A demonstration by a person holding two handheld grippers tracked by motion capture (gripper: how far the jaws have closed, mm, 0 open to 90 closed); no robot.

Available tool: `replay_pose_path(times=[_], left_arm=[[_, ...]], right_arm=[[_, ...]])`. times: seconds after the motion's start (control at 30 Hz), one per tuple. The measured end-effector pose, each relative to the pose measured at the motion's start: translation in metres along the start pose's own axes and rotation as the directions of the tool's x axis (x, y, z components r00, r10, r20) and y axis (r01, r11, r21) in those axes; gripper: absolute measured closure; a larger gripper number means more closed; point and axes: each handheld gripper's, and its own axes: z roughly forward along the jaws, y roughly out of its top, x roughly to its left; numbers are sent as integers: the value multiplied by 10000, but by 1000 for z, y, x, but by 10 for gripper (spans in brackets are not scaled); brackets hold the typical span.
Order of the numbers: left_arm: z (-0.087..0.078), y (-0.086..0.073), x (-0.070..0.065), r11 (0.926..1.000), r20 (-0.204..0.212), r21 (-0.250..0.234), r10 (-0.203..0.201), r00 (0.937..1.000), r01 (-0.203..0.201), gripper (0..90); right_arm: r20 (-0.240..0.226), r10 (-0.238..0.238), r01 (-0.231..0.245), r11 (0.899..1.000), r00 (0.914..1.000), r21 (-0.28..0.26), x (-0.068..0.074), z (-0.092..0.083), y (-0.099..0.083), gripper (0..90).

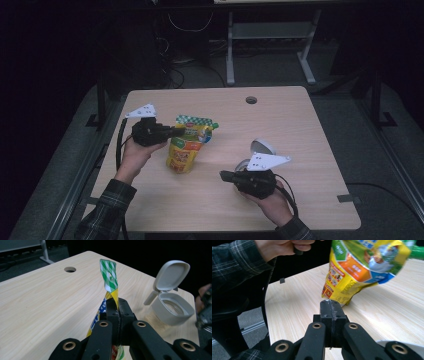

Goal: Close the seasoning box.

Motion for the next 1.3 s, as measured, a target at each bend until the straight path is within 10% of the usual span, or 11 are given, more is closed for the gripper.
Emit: replay_pose_path(times=[1.07, 1.3], left_arm=[[-74, -74, -27, 9994, -615, -336, 95, 9981, -116, 880], [-78, -85, -30, 10000, -700, 46, 60, 9975, -57, 757]], right_arm=[[713, -122, 96, 9993, 9974, 360, -32, -49, -7, 900], [859, -96, 73, 9996, 9963, 263, -37, -62, -10, 900]])
